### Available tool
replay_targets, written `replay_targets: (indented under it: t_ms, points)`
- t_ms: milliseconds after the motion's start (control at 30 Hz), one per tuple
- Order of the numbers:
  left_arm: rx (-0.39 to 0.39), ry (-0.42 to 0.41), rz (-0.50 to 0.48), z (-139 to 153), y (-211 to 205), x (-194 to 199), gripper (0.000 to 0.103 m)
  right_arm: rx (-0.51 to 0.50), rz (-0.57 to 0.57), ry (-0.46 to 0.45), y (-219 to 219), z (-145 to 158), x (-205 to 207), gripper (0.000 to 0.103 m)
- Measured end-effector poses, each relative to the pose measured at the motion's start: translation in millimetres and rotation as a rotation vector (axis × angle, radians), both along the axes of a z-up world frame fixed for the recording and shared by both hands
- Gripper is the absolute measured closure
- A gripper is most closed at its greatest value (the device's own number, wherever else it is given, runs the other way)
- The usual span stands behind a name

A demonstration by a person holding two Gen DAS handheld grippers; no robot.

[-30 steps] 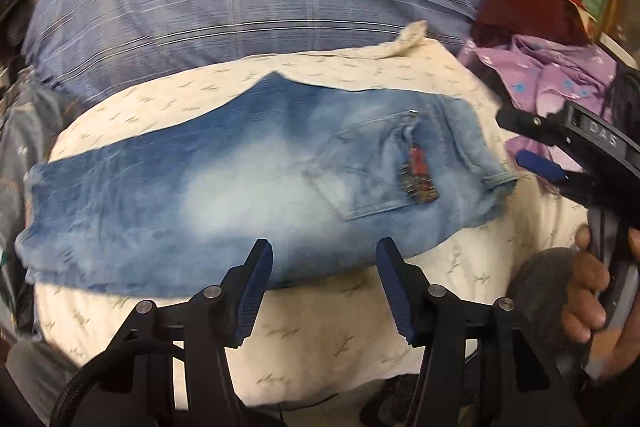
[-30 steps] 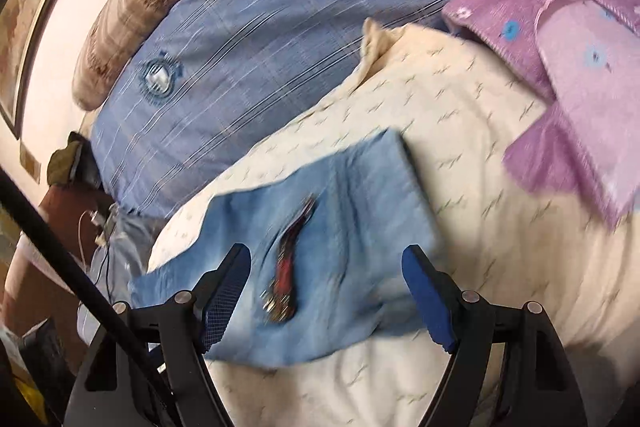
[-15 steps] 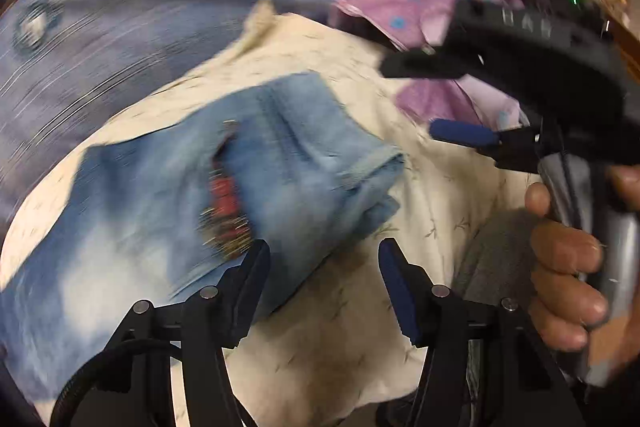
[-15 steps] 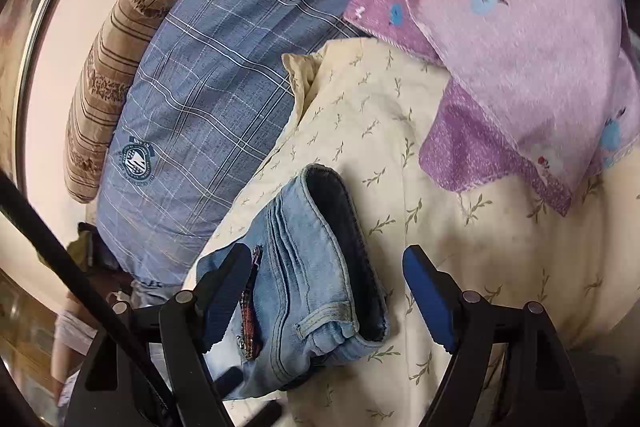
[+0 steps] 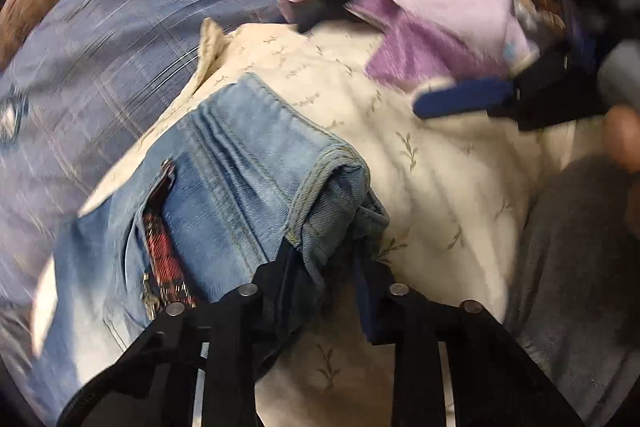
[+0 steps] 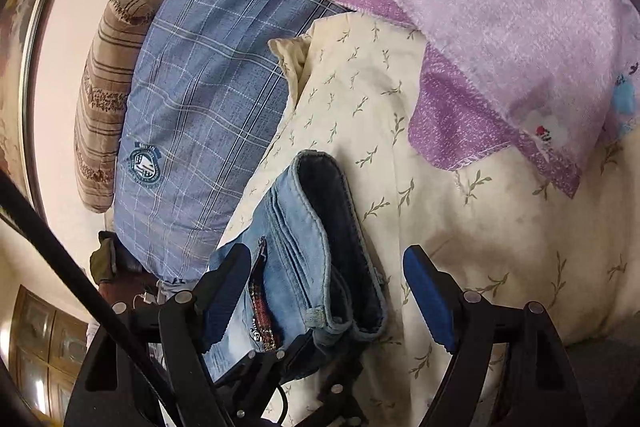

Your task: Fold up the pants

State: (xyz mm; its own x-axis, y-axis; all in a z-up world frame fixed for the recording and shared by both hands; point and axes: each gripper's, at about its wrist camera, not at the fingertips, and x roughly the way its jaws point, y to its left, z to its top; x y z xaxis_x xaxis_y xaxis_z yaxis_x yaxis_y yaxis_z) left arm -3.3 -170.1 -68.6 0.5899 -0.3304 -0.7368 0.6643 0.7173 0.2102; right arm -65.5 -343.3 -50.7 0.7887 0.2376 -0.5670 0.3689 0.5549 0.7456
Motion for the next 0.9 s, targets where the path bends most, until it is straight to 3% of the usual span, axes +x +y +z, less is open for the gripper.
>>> replay_targets:
  t_ms: [100, 200, 400, 533, 567, 600, 633, 733, 900]
  points:
    - [-0.185, 0.102, 0.058, 14, 27, 7, 0.086, 0.059, 0.037, 0.049, -6, -1, 13, 0.022]
    - [-0.317, 0.191, 0.122, 20, 45, 16, 0.089, 0.062, 0.123, 0.085, -4, -5, 43, 0.022]
    - [-0.384, 0.230, 0.172, 21, 55, 20, 0.090, 0.053, 0.164, 0.070, 9, -21, 56, 0.022]
    - [-0.380, 0.226, 0.179, 22, 55, 19, 0.090, 0.089, 0.240, 0.085, 18, -30, 68, 0.022]
    - [-0.376, 0.226, 0.181, 22, 55, 19, 0.090, 0.077, 0.256, 0.096, 22, -31, 72, 0.030]
    - [-0.374, 0.226, 0.183, 22, 54, 20, 0.091, 0.057, 0.266, 0.105, 25, -31, 73, 0.049]
    - [-0.376, 0.231, 0.188, 23, 53, 19, 0.091, 0.029, 0.271, 0.113, 28, -30, 75, 0.078]
    - [-0.389, 0.236, 0.193, 28, 49, 20, 0.091, -0.038, 0.261, 0.093, 32, -21, 71, 0.091]
    - [-0.391, 0.213, 0.166, 46, 38, 15, 0.092, -0.040, 0.222, -0.013, 24, -2, 55, 0.093]
